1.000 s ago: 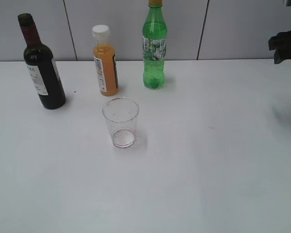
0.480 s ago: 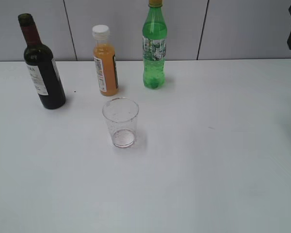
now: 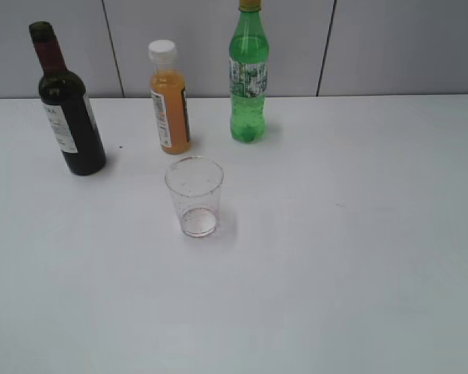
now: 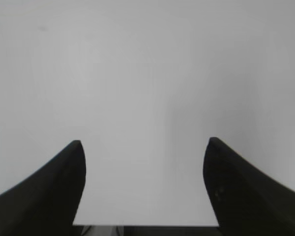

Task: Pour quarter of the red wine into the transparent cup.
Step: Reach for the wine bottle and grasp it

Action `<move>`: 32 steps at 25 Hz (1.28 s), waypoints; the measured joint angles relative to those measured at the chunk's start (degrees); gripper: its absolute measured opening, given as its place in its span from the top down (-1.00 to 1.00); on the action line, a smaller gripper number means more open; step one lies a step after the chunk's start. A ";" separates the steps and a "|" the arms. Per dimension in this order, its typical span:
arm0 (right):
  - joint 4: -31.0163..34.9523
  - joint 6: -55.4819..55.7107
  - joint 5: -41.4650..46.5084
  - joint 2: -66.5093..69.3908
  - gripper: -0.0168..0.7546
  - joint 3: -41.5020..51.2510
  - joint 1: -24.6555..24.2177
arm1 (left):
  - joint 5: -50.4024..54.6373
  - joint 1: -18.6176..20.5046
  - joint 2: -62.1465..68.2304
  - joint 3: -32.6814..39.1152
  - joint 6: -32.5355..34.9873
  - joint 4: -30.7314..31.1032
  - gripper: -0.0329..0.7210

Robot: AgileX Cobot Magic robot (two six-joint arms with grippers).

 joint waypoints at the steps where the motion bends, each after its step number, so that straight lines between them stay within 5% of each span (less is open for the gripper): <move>1: 0.00 -0.07 0.00 -2.75 -0.58 3.43 0.00 | 0.00 0.00 0.00 0.00 0.00 0.00 -0.63; 19: 3.05 -0.07 -11.60 -43.54 -0.58 41.79 0.00 | 0.00 0.00 0.00 0.00 0.00 0.00 -0.63; 32: 3.05 -0.12 -10.53 -65.75 -0.58 44.30 0.00 | 0.00 0.00 0.00 0.00 0.00 0.00 -0.63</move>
